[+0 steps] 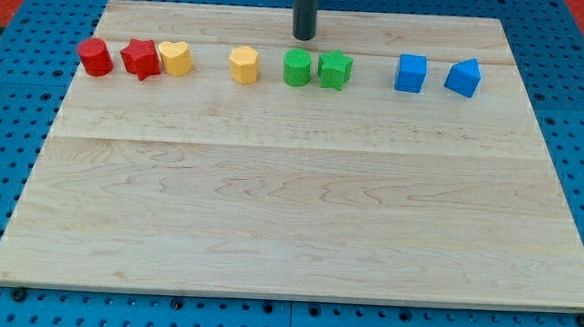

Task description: Move the red star to the bottom left of the cube

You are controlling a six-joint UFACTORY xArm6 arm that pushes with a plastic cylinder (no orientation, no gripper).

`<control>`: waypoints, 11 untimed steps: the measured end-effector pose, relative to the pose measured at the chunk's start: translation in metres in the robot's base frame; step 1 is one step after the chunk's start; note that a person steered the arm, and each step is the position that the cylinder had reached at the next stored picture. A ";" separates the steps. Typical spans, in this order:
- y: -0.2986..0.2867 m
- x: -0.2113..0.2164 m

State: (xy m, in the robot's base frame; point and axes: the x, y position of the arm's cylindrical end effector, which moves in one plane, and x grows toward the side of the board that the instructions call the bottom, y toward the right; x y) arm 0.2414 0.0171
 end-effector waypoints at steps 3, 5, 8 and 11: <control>0.043 0.000; 0.023 0.015; -0.210 0.003; -0.225 0.070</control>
State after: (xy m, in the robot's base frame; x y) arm 0.3118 -0.2084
